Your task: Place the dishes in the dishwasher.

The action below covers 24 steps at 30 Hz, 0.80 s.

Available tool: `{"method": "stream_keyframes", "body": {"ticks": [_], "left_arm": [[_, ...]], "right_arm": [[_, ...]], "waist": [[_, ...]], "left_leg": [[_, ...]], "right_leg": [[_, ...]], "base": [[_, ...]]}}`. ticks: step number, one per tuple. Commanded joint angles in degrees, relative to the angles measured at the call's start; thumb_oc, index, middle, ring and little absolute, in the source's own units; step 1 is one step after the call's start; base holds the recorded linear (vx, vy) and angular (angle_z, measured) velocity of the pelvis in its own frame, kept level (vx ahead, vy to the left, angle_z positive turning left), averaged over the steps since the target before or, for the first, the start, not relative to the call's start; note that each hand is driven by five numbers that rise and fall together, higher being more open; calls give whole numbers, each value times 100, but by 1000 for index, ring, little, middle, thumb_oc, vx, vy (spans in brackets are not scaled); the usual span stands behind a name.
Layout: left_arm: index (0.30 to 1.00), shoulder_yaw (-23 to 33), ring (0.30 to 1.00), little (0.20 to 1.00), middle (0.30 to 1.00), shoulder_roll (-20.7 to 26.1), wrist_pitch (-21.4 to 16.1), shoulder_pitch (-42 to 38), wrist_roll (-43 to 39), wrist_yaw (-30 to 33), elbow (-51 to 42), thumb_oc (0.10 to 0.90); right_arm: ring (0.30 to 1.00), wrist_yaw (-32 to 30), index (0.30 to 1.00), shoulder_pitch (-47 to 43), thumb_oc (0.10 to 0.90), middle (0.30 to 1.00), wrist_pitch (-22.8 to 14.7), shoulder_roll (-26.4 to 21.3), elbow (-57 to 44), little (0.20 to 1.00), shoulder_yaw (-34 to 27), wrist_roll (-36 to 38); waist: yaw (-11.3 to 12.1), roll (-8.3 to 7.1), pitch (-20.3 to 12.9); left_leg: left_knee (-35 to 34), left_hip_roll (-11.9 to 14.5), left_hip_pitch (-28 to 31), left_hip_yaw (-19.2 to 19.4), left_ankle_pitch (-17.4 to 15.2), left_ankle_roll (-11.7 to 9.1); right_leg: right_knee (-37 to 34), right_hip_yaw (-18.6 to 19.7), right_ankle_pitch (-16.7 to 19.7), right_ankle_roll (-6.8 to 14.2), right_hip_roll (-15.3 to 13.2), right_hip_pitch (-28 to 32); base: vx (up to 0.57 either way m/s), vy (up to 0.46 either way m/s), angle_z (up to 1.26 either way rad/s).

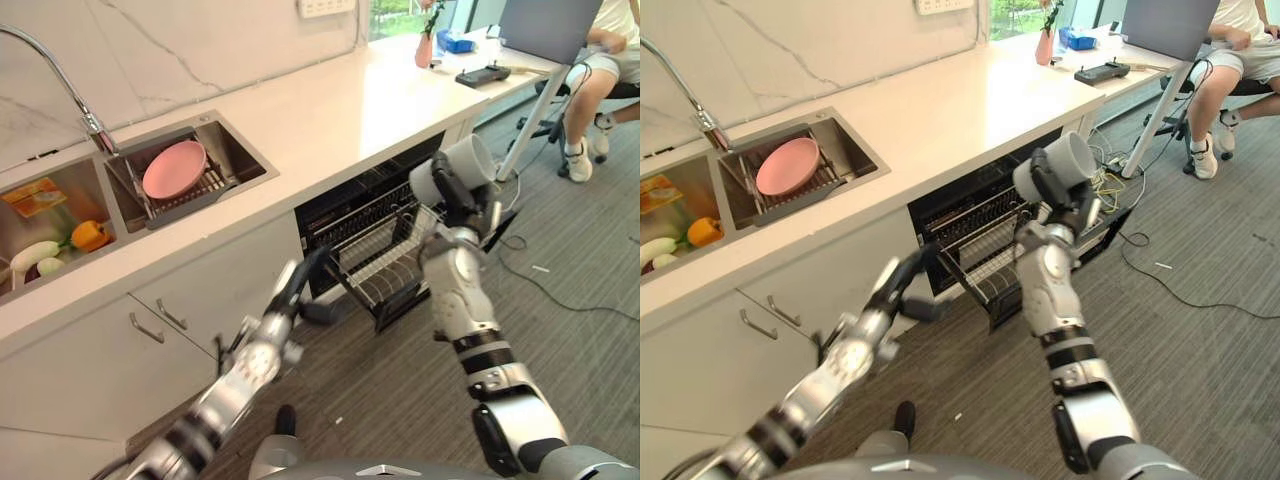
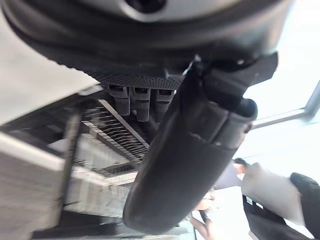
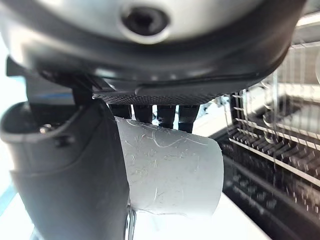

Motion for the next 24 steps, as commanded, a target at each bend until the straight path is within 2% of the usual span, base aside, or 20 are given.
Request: {"method": "stream_keyframes", "body": {"ticks": [1,4,6,7,9,10,11,13,14,16,17,19,23,24], "left_arm": [[900,334,900,900,900,185,-444,-28,-678,-651,-200,800],[900,696,900,900,900,237,-264,689,-538,-1116,165,800],[900,939,900,900,900,228,-118,1020,-431,-1313,694,800],[900,940,900,900,900,221,-122,1011,-429,-1313,700,800],[900,1076,900,900,900,181,-78,1081,-252,-1378,1271,800],[900,1076,900,900,900,176,-82,1070,-251,-1378,1277,800],[900,1067,900,900,900,366,-218,985,334,-1422,1552,800],[900,1065,900,900,900,360,-226,972,339,-1420,1564,800],[900,1095,900,900,900,538,-294,979,1664,-1169,2388,800],[900,1091,900,900,900,525,-309,969,1673,-1159,2412,800],[900,1282,900,900,900,358,-335,1061,2078,-781,3121,800],[900,1266,900,900,900,246,-282,1100,2356,-664,3696,800],[900,1247,900,900,900,57,-273,1169,2678,-441,4244,800],[900,1211,900,900,900,13,-262,1142,2721,-351,4383,800]], "right_arm": [[300,1262,300,-38,400,300,382,-461,-78,300,113,-680],[300,1954,300,211,400,300,772,-891,306,300,382,-1022],[300,2218,300,-23,400,300,834,-1267,776,300,486,-1213],[300,2222,300,-38,400,300,828,-1271,787,300,489,-1211],[300,2242,300,-426,400,300,764,-1493,1428,300,526,-1334],[300,2245,300,-439,400,300,759,-1496,1438,300,527,-1332],[300,2344,300,-690,400,300,715,-1646,2006,300,459,-1251],[300,2353,300,-708,400,300,704,-1650,2027,300,460,-1247],[300,2292,300,-922,400,300,634,-1795,2250,300,526,-1624],[300,2289,300,-923,400,300,636,-1796,2247,300,528,-1628],[300,2091,300,-967,400,300,580,-1886,2311,300,447,-1882],[300,1903,300,-1140,400,300,556,-1986,2614,300,345,-1985],[300,1726,300,-1618,400,300,622,-2256,3081,300,474,-2460],[300,1624,300,-1787,400,300,632,-2289,3249,300,489,-2528]], "waist": [[353,102,-364],[467,29,-328],[580,-15,-257],[572,-19,-263],[789,-48,-177],[781,-54,-181],[906,-55,-112],[903,-56,-108],[1077,-94,-63],[1070,-93,-64],[1163,-122,-8],[1258,-124,28],[1327,-86,96],[1335,-83,114]], "left_leg": [[34,-320,511,-474,-1143,326],[42,-292,512,-493,-1142,293],[84,-284,426,-561,-1105,287],[78,-295,403,-567,-1083,295],[153,-307,247,-672,-1064,285],[161,-321,219,-679,-1049,294],[247,-325,108,-737,-1064,265],[257,-328,98,-741,-1068,265],[262,-362,2,-781,-1068,233],[263,-365,-3,-786,-1067,233],[255,-388,-105,-831,-1049,244],[232,-429,-209,-865,-1028,274],[223,-510,-362,-890,-1031,348],[200,-486,-353,-913,-1130,324]], "right_leg": [[414,-238,-321,-125,3,-251],[323,-354,-331,-134,33,-135],[274,-413,-317,-149,74,-139],[266,-420,-298,-148,66,-156],[245,-485,-311,-157,88,-172],[236,-493,-290,-155,78,-187],[231,-552,-298,-152,92,-174],[230,-556,-298,-152,91,-177],[194,-697,-289,-108,86,-167],[194,-703,-289,-107,85,-167],[226,-773,-277,-76,46,-218],[276,-841,-241,-33,-23,-302],[408,-868,-190,15,-175,-483],[427,-788,-286,64,-167,-493]], "base": [[-1,-49,8],[-6,-50,12],[-24,-20,14],[-38,-15,27],[-25,-18,29],[-21,7,32],[-21,19,30],[4,29,30],[23,45,26],[9,41,20],[-7,71,20],[-1,103,19],[28,84,16],[69,17,9]]}}
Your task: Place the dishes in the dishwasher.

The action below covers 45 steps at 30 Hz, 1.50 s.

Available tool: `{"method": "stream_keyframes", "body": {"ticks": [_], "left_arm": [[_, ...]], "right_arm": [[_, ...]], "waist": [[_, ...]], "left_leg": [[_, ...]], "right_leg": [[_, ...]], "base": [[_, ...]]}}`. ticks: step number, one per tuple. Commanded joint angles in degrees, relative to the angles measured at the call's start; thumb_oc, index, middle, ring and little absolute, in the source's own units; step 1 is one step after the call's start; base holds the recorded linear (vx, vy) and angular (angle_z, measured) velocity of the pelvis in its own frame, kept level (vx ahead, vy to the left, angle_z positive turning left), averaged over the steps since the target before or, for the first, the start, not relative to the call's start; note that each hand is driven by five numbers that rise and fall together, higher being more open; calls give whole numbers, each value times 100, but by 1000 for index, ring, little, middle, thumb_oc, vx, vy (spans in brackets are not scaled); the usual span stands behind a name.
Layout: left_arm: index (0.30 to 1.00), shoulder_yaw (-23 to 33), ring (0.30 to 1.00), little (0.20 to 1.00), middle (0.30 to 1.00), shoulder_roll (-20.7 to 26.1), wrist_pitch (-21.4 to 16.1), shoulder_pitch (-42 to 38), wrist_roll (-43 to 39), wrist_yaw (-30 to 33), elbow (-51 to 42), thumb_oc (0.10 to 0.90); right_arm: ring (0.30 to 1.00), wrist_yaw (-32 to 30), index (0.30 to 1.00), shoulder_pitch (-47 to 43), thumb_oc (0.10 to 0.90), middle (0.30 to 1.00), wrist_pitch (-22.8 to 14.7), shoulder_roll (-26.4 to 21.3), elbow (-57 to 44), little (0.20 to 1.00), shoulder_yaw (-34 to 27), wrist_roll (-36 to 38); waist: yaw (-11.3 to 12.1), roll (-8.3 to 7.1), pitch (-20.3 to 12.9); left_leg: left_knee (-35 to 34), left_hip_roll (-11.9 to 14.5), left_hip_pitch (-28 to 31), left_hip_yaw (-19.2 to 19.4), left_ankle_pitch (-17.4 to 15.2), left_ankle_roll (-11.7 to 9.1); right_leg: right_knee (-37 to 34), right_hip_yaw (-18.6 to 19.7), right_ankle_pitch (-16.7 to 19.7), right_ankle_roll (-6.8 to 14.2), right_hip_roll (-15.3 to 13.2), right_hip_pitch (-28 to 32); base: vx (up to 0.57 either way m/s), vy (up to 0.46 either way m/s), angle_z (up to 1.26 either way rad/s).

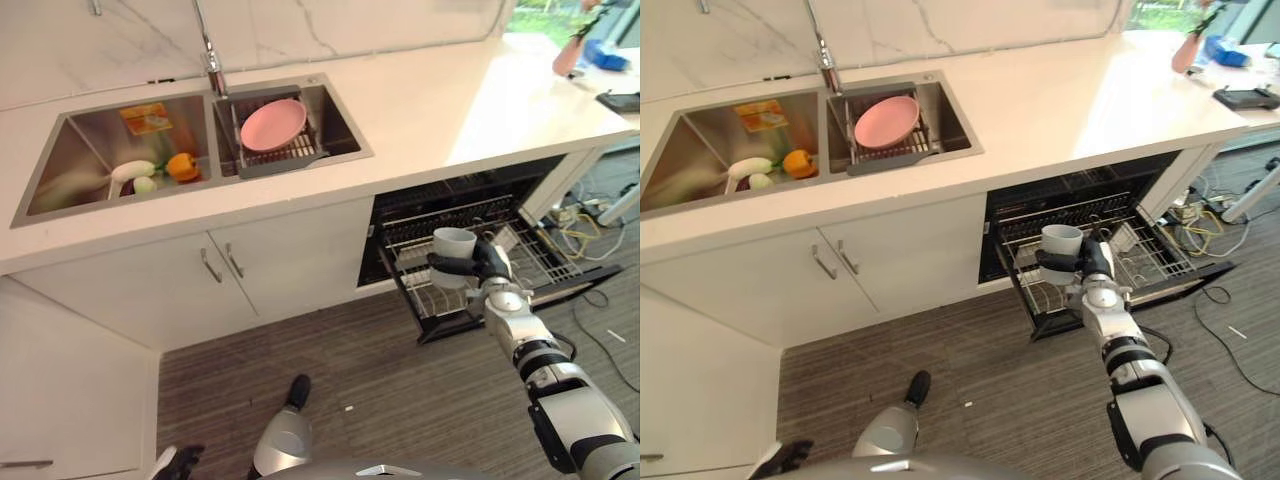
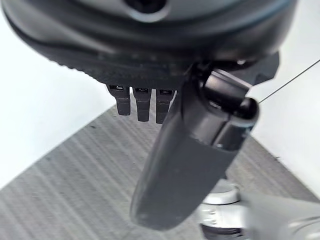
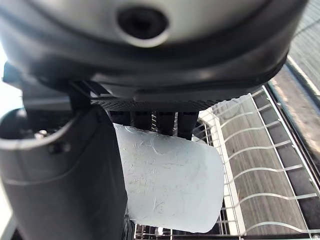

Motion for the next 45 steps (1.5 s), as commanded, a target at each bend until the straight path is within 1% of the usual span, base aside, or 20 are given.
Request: {"method": "stream_keyframes", "body": {"ticks": [1,3,6,7,13,15,16,17,23,28,31,33,35,36,38,41,42,43,44,45], "left_arm": [[900,-407,900,900,900,96,-248,-263,329,424,-111,800],[900,-728,900,900,900,42,-255,-451,564,609,96,800],[900,-955,900,900,900,-14,-247,-764,647,816,269,800],[900,-1002,900,900,900,-36,-231,-890,581,927,158,800],[900,-1131,900,900,900,-176,-175,-1127,586,1130,373,800],[900,-1190,900,900,900,-225,-137,-1187,599,1159,409,800],[900,-1198,900,900,900,-261,-120,-1197,610,1179,481,800],[900,-1210,900,900,900,-274,-105,-1202,623,1176,502,800],[900,-1285,900,900,900,-381,-22,-1274,712,1231,677,800],[900,-1295,900,900,900,-478,44,-1338,749,1299,802,800],[900,-1211,900,900,900,-570,230,-1393,910,1459,1219,800],[900,-1124,900,900,900,-693,361,-1423,1052,1399,1682,800],[900,-1105,900,900,900,-746,419,-1433,1161,1369,1834,800],[900,-1087,900,900,900,-742,427,-1448,1192,1372,1884,800],[900,-964,900,900,900,-766,477,-1466,1198,1335,2031,800],[900,-733,900,900,900,-819,562,-1414,1215,1275,2165,800],[900,-563,900,900,900,-931,656,-1372,1202,1179,2309,800],[900,-568,900,900,900,-927,656,-1366,1203,1179,2310,800],[900,-367,900,900,900,-1122,835,-1306,1312,940,2655,800],[900,-375,900,900,900,-1121,834,-1300,1313,941,2658,800]], "right_arm": [[300,-414,300,-1121,400,300,-544,-931,-133,300,-101,-447],[300,-640,300,-1735,400,300,-423,-1008,646,300,4,-536],[300,-804,300,-2321,400,300,-280,-1089,1124,300,353,-914],[300,-864,300,-2484,400,300,-183,-1154,1342,300,395,-940],[300,-914,300,-2682,400,300,-59,-1199,1707,300,485,-975],[300,-939,300,-2643,400,300,-18,-1126,1819,300,443,-928],[354,-918,354,-2639,436,354,18,-1065,1905,354,438,-924],[900,-895,900,-2640,800,900,50,-1020,1998,900,433,-936],[900,-1012,900,-2614,800,900,112,-738,2080,900,465,-1130],[900,-1143,900,-2493,800,900,57,-449,1790,900,448,-1169],[900,-1151,900,-2389,800,900,26,-303,1551,900,534,-1293],[900,-1111,900,-2344,800,900,30,-279,1374,900,592,-1380],[900,-1115,900,-2225,800,900,0,-205,1232,900,563,-1420],[900,-1149,900,-2121,800,900,-34,-200,1072,900,496,-1423],[900,-1240,900,-1837,800,900,-138,-174,564,900,319,-1403],[900,-1373,900,-1005,800,900,-286,-71,-510,900,-50,-1481],[900,-1370,900,-421,800,900,-336,24,-1176,900,-275,-1596],[900,-1370,900,-395,800,900,-322,26,-1204,900,-286,-1603],[900,-1236,900,228,800,900,-343,98,-2029,900,-519,-1767],[900,-1233,900,259,800,900,-325,98,-2063,900,-531,-1775]], "waist": [[211,142,5],[227,200,136],[192,195,239],[185,178,288],[144,174,403],[120,193,447],[106,204,467],[97,217,477],[48,235,464],[-50,215,424],[-102,169,362],[-169,130,290],[-200,109,196],[-222,107,174],[-294,81,83],[-424,73,-71],[-540,85,-165],[-533,81,-167],[-741,129,-242],[-725,126,-244]], "left_leg": [[192,-122,534,-64,-1356,216],[149,-137,349,-67,-1258,225],[61,-103,88,-51,-1119,152],[38,-88,-102,-66,-1067,117],[21,-114,-351,-106,-991,77],[21,-141,-387,-121,-985,84],[21,-155,-402,-130,-986,89],[21,-167,-411,-131,-993,94],[21,-191,-378,-80,-1014,116],[21,-174,-298,-16,-1042,100],[21,-154,-215,47,-1065,91],[21,-142,-118,103,-1104,92],[21,-146,-28,142,-1155,98],[21,-196,-27,178,-1059,147],[21,-223,80,227,-1117,177],[21,-296,322,299,-1241,252],[21,-371,502,330,-1297,327],[21,-375,508,334,-1298,329],[21,-471,751,393,-1408,454],[21,-476,758,404,-1410,457]], "right_leg": [[427,193,-264,-47,-97,-348],[442,236,-170,-26,-165,-561],[329,193,-66,-5,-141,-736],[236,130,-6,17,-116,-836],[158,67,89,23,-123,-994],[160,47,104,25,-138,-1007],[151,37,116,30,-141,-1004],[139,31,133,35,-148,-1007],[146,51,165,50,-216,-1028],[140,113,143,38,-232,-992],[132,145,134,32,-241,-951],[133,175,116,32,-255,-903],[138,171,105,38,-278,-826],[162,98,210,13,-335,-842],[186,94,202,31,-376,-774],[305,96,179,59,-485,-637],[508,178,163,65,-586,-608],[522,184,155,65,-594,-610],[920,403,186,65,-752,-673],[945,421,173,65,-764,-686]], "base": [[43,40,8],[-51,83,3],[-59,32,-1],[-47,0,2],[-3,16,4],[0,0,0],[0,0,0],[0,0,0],[0,0,0],[5,-11,-4],[24,-11,-9],[43,2,-11],[19,39,-15],[-35,67,-9],[5,65,-3],[71,98,-5],[62,130,-6],[74,225,-5],[31,134,-10],[33,196,-20]]}}
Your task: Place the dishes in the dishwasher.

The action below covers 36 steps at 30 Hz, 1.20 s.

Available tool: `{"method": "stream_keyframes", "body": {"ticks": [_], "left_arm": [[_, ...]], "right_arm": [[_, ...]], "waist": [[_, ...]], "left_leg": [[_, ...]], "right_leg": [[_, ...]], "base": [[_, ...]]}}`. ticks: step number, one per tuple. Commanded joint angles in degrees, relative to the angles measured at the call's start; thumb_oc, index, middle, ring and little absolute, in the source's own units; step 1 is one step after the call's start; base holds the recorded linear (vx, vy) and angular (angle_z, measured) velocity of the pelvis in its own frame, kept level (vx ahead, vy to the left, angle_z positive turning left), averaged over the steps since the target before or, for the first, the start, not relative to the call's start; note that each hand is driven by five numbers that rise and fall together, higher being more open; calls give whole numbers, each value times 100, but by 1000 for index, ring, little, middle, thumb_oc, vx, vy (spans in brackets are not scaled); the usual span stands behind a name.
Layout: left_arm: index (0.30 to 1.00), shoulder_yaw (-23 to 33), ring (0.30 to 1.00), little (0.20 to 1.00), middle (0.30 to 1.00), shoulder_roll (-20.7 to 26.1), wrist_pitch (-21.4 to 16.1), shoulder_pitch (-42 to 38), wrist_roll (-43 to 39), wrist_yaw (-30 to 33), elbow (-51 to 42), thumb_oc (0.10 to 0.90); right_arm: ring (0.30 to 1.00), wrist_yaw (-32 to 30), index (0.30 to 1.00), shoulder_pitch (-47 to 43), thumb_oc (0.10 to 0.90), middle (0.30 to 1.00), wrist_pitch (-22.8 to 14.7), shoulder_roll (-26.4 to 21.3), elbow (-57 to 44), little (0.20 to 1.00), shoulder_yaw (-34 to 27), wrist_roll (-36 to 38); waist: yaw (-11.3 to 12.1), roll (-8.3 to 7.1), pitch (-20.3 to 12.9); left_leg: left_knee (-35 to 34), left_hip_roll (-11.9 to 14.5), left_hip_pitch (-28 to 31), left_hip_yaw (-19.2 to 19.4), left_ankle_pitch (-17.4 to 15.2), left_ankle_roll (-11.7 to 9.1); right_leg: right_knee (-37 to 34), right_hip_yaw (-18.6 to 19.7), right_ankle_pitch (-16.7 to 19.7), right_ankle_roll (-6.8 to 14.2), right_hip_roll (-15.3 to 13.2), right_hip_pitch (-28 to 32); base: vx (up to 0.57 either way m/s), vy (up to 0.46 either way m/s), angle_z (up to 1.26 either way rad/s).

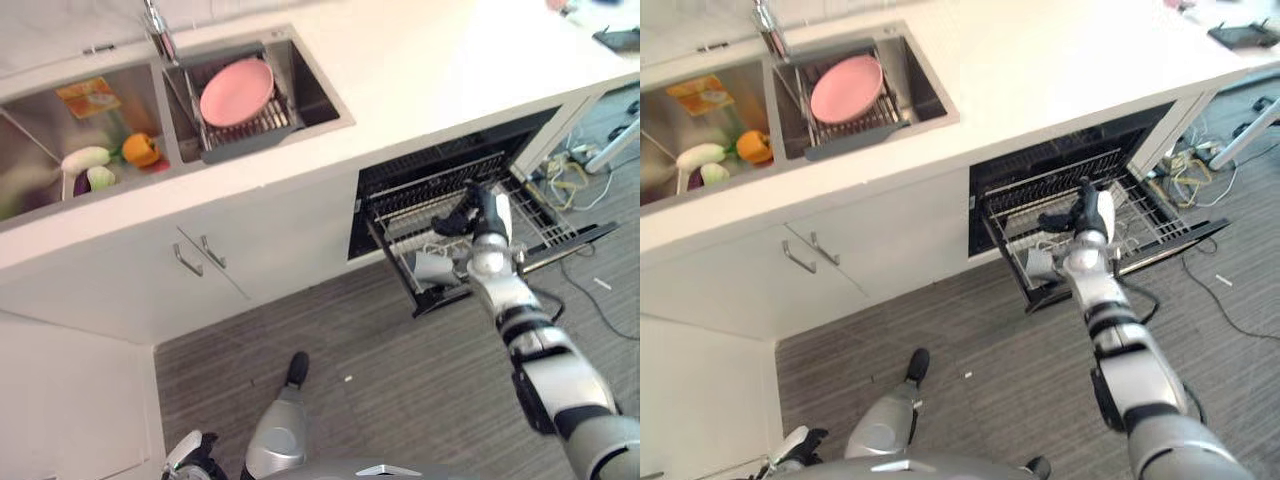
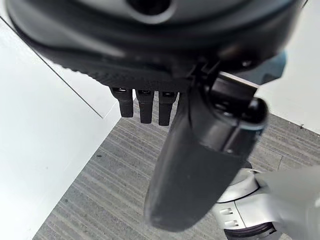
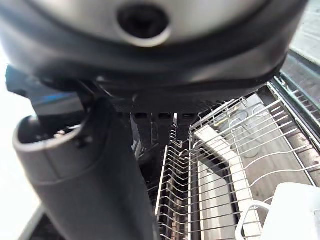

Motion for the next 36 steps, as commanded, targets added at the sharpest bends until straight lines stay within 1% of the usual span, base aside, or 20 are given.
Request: {"method": "stream_keyframes", "body": {"ticks": [1,2,3,5,7,8,9,12,13,16,22,24,25,26,29,30,33,34,35,36], "left_arm": [[900,-178,900,900,900,-156,361,282,244,-251,739,800],[900,-39,900,900,900,-204,403,228,122,-324,789,800],[900,-45,900,900,900,-201,403,230,121,-325,786,800],[900,194,900,900,900,-132,433,243,-88,-329,789,800],[900,573,900,900,900,-96,424,202,-597,-344,769,800],[900,711,900,900,900,-66,407,192,-842,-380,764,800],[900,831,900,900,900,-61,406,200,-1028,-460,765,800],[900,1115,900,900,900,-166,328,246,-1296,-445,776,800],[900,1206,900,900,900,-207,319,240,-1392,-430,741,800],[900,1175,900,900,900,-338,300,173,-1594,-428,764,800],[900,1176,900,900,900,-338,300,173,-1594,-428,764,800],[900,1057,900,900,900,-385,300,163,-1578,-526,818,800],[900,895,900,900,900,-417,248,77,-1467,-415,610,800],[900,884,900,900,900,-420,237,72,-1444,-395,586,800],[900,881,900,900,900,-420,238,75,-1444,-395,585,800],[900,731,900,900,900,-374,170,33,-1190,-268,589,800],[900,726,900,900,900,-373,168,35,-1191,-267,591,800],[900,740,900,900,900,-378,180,22,-1143,-301,582,800],[900,739,900,900,900,-378,180,22,-1143,-301,582,800],[900,788,900,900,900,-405,179,32,-1116,-388,581,800]], "right_arm": [[900,-120,900,309,800,900,-498,-496,-1013,900,-378,-490],[900,31,900,836,800,900,-611,-406,-1623,900,-569,-459],[900,34,900,852,800,900,-601,-405,-1642,900,-579,-462],[900,261,900,1471,800,900,-734,-288,-2331,900,-734,-324],[900,513,900,2102,800,900,-862,-147,-2916,900,-843,-37],[900,596,900,2270,800,900,-907,-121,-3086,900,-848,74],[900,623,900,2436,800,900,-950,-53,-3162,900,-846,167],[900,929,900,3002,800,900,-1012,25,-3733,900,-850,83],[900,994,900,3112,800,900,-1018,50,-3810,900,-833,109],[900,1220,900,3104,800,900,-1064,-116,-3990,900,-756,267],[900,1220,900,3104,800,900,-1064,-116,-3990,900,-756,267],[900,1327,900,3116,800,900,-1124,-197,-4260,900,-738,469],[900,1305,900,3120,800,900,-1137,-372,-4732,900,-710,561],[900,1301,900,3169,800,900,-1146,-378,-4786,900,-743,525],[900,1302,900,3176,800,900,-1144,-378,-4790,900,-746,525],[900,1217,900,3314,800,900,-1188,-374,-4989,900,-973,324],[900,1218,900,3324,800,900,-1185,-372,-4997,900,-978,324],[900,1189,900,3367,800,900,-1211,-389,-5092,900,-1127,289],[900,1189,900,3367,800,900,-1211,-389,-5092,900,-1127,289],[900,1217,900,3387,800,900,-1254,-337,-5179,900,-1372,177]], "waist": [[-130,377,-383],[-359,450,-327],[-341,437,-339],[-559,469,-345],[-858,488,-337],[-938,492,-341],[-1001,467,-333],[-1112,437,-393],[-1136,429,-397],[-1194,576,-429],[-1197,577,-427],[-1261,657,-391],[-1326,628,-152],[-1319,645,-167],[-1326,645,-162],[-1343,641,-214],[-1367,640,-210],[-1406,728,-338],[-1406,728,-338],[-1337,748,-488]], "left_leg": [[-5,-261,851,12,-1252,349],[-5,-329,1048,-59,-1288,490],[-5,-345,1029,-44,-1271,501],[-5,-336,1134,-98,-1309,533],[-5,-223,1183,-104,-1299,488],[-5,-194,1205,-72,-1285,479],[-5,-220,1269,-79,-1295,477],[-5,-242,1461,-102,-1346,463],[-5,-219,1459,-113,-1320,438],[130,-119,1425,-157,-1308,372],[131,-118,1427,-160,-1309,372],[764,-159,1148,-153,-1445,284],[1549,305,528,868,-1261,6],[1375,443,547,829,-1176,-21],[1346,440,568,821,-1160,-25],[762,1054,557,656,-633,-193],[699,1049,589,632,-595,-202],[231,1219,857,1060,-539,-254],[229,1219,858,1061,-538,-254],[19,1011,980,974,-633,-243]], "right_leg": [[998,312,36,219,-435,-410],[1744,751,32,182,-587,-613],[1759,778,43,184,-605,-653],[2175,1260,-172,48,-389,-813],[2145,2015,-852,-147,311,-999],[1996,2312,-1033,-255,738,-1153],[1718,2387,-1139,-332,987,-1147],[1407,2626,-1180,-385,1175,-990],[1315,2637,-1167,-457,1273,-963],[892,2436,-1050,-499,1409,-777],[888,2433,-1049,-499,1409,-772],[694,2433,-1044,-628,1477,-626],[571,1933,-1159,-768,1331,-269],[549,1887,-1157,-752,1335,-234],[541,1877,-1156,-754,1336,-218],[532,1631,-1161,-580,1173,-97],[518,1597,-1164,-581,1178,-67],[499,1355,-1155,-487,1146,-43],[499,1355,-1155,-487,1147,-43],[586,1239,-1080,-349,912,-41]], "base": [[15,159,-34],[8,164,-44],[30,110,-41],[8,-18,-17],[21,-113,9],[74,-177,21],[86,-182,-15],[121,-213,-16],[92,-383,-4],[31,-209,-22],[5,-41,2],[-9,-282,7],[-50,-165,45],[-53,-98,151],[32,107,79],[87,297,6],[40,154,98],[29,173,45],[175,576,24],[185,557,32]]}}
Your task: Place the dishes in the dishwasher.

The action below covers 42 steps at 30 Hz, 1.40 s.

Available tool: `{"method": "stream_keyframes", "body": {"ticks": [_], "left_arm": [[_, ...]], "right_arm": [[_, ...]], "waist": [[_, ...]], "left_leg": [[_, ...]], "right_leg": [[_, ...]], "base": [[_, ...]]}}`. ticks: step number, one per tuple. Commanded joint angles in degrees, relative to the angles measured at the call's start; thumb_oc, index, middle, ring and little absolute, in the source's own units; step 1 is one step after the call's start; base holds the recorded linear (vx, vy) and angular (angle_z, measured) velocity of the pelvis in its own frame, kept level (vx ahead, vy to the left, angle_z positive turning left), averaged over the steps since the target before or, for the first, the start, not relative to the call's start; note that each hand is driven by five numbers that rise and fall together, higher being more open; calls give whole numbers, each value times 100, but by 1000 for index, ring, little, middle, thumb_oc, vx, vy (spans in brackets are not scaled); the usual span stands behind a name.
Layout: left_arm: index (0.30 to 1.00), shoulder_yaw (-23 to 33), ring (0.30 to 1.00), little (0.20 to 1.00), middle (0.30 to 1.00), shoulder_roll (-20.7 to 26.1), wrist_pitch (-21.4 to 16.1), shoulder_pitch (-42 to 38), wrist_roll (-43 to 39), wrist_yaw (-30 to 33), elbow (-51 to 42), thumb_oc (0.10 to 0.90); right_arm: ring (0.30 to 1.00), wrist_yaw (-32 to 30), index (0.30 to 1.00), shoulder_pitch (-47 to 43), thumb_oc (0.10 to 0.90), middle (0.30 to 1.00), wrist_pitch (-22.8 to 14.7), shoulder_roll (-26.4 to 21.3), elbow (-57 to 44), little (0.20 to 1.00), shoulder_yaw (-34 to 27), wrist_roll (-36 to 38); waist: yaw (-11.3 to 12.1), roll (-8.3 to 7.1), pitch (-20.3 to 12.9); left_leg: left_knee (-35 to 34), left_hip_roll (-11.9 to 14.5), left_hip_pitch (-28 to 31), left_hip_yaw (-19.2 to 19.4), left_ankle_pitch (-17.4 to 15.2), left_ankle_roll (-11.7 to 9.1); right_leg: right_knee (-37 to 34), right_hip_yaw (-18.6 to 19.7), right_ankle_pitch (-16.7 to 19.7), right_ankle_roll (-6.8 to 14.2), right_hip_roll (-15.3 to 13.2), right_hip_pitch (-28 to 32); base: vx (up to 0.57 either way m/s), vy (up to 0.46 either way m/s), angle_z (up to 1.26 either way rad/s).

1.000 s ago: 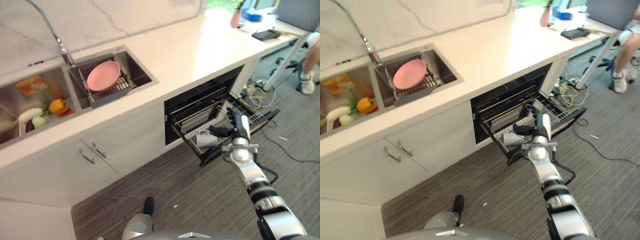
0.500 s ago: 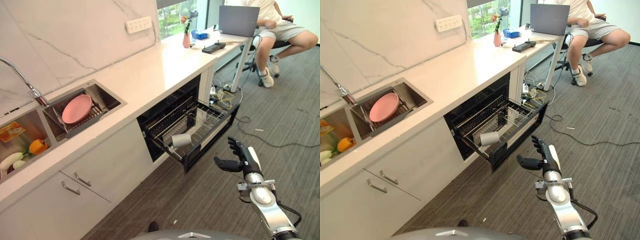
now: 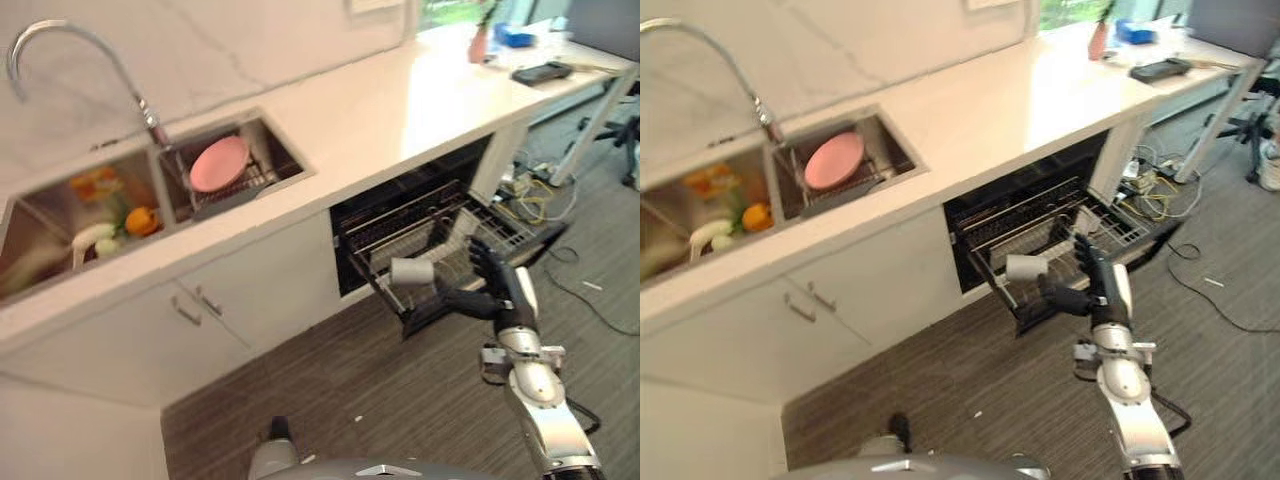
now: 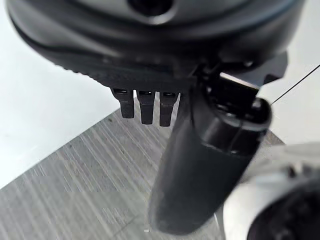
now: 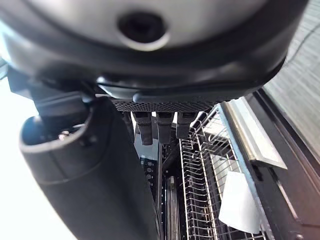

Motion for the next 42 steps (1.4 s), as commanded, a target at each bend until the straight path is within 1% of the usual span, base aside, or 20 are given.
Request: {"method": "stream_keyframes", "body": {"ticks": [1,2,3,4,5,6,7,12,13,16,17,18,20,22,26,30,31,33,37,42], "left_arm": [[900,-68,900,900,900,345,-43,-171,246,82,266,800],[900,-36,900,900,900,365,-46,-137,226,34,267,800],[900,-13,900,900,900,392,-33,-137,216,23,267,800],[900,24,900,900,900,443,-47,-133,187,7,272,800],[900,53,900,900,900,474,-55,-127,158,-8,278,800],[900,89,900,900,900,511,-62,-123,116,4,276,800],[900,83,900,900,900,567,-52,-161,54,26,236,800],[900,83,900,900,900,568,-51,-167,54,25,236,800],[900,-201,900,900,900,606,-110,-559,-132,-46,44,800],[900,-202,900,900,900,604,-110,-566,-133,-46,45,800],[900,-298,900,900,900,568,-108,-613,-87,-102,1,800],[900,-227,900,900,900,579,-122,-622,-94,-97,42,800],[900,-117,900,900,900,550,-110,-674,-218,-87,78,800],[900,-134,900,900,900,496,-115,-653,-310,-92,14,800],[900,-128,900,900,900,408,-82,-534,-286,-107,116,800],[900,-112,900,900,900,369,-45,-430,-221,-200,210,800],[900,-129,900,900,900,377,-60,-417,-205,-219,188,800],[900,-143,900,900,900,377,-72,-421,-190,-235,159,800],[900,-357,900,900,900,417,-148,-493,-65,-340,59,800],[900,-646,900,900,900,361,-236,-529,16,-413,-65,800]], "right_arm": [[900,-28,900,-641,800,900,-713,48,-965,900,-243,-296],[900,-48,900,-698,800,900,-746,130,-940,900,-274,-274],[900,-75,900,-738,800,900,-758,207,-922,900,-282,-261],[900,-110,900,-786,800,900,-786,287,-899,900,-300,-276],[900,-145,900,-810,800,900,-799,351,-901,900,-323,-278],[900,-160,900,-859,800,900,-823,415,-876,900,-326,-260],[900,-196,900,-917,800,900,-846,480,-899,900,-313,-248],[900,-196,900,-923,800,900,-846,481,-897,900,-315,-249],[900,-208,900,-1077,800,900,-910,503,-968,900,-309,1],[900,-207,900,-1083,800,900,-911,499,-965,900,-312,2],[900,-524,900,-1220,800,900,-974,403,-849,900,-459,-145],[900,-378,900,-1199,800,900,-941,441,-974,900,-428,-62],[900,-335,900,-1188,800,900,-956,466,-1033,900,-453,67],[900,-303,900,-1174,800,900,-1011,410,-1095,900,-450,134],[900,-203,900,-1200,800,900,-924,215,-1066,900,-437,85],[900,-32,900,-1124,800,900,-872,114,-1048,900,-377,112],[900,93,900,-1176,800,900,-850,-21,-985,900,-288,70],[900,131,900,-1218,800,900,-854,-85,-929,900,-257,55],[900,161,900,-1587,800,900,-854,-392,-565,900,-211,-82],[900,-89,900,-2120,800,900,-797,-917,-101,900,-229,-642]], "waist": [[183,-35,-371],[234,-89,-395],[265,-108,-416],[332,-188,-416],[355,-236,-395],[391,-314,-372],[391,-388,-256],[406,-388,-277],[225,-381,-109],[210,-355,-119],[108,-397,-39],[124,-525,-111],[91,-569,-128],[102,-554,-193],[194,-537,-315],[234,-472,-470],[271,-453,-526],[279,-438,-536],[341,-416,-593],[443,-380,-675]], "left_leg": [[-305,-186,256,-187,-133,-47],[-305,-409,317,-247,-274,50],[-305,-531,343,-272,-356,136],[-305,-699,389,-268,-472,270],[-305,-825,459,-279,-567,375],[-305,-998,527,-326,-648,503],[-305,-1213,648,-489,-707,695],[-305,-1215,613,-472,-689,703],[-305,-1197,735,-956,-866,699],[-305,-1170,709,-975,-849,694],[-305,-1204,833,-1122,-981,605],[-305,-1232,851,-1149,-1035,553],[-305,-1107,798,-1127,-982,493],[-266,-975,675,-1163,-931,424],[-186,-820,820,-1163,-1028,338],[-265,-640,1002,-1136,-1035,241],[-279,-576,1062,-1110,-1029,202],[-285,-560,1090,-1103,-1032,187],[-291,-512,1137,-1108,-1018,144],[-305,-479,1132,-1122,-1009,114]], "right_leg": [[337,213,-176,263,-525,-254],[458,208,-162,335,-721,-233],[583,237,-114,349,-837,-277],[927,314,-113,399,-1040,-398],[1336,368,-8,436,-1202,-508],[1788,454,346,497,-1407,-666],[2628,742,1077,508,-1631,-1019],[2623,766,1103,507,-1630,-1067],[2243,1104,324,240,-925,-1629],[2170,1066,375,227,-894,-1606],[1004,1305,481,321,-650,-1724],[647,1308,515,404,-677,-1552],[546,1181,638,415,-617,-1508],[404,1106,601,367,-545,-1467],[117,980,441,260,-376,-1020],[-210,890,368,158,-162,-700],[-310,855,336,119,-91,-601],[-356,848,335,107,-60,-558],[-420,801,277,48,1,-434],[-437,703,240,24,17,-393]], "base": [[249,730,64],[130,417,34],[135,410,22],[111,364,13],[128,428,11],[119,463,12],[71,342,36],[52,61,41],[238,108,12],[119,6,75],[226,-125,77],[285,-187,40],[135,-177,69],[63,-166,61],[169,-143,3],[144,-123,-1],[112,-122,-1],[55,-76,0],[23,-42,3],[6,-6,2]]}}
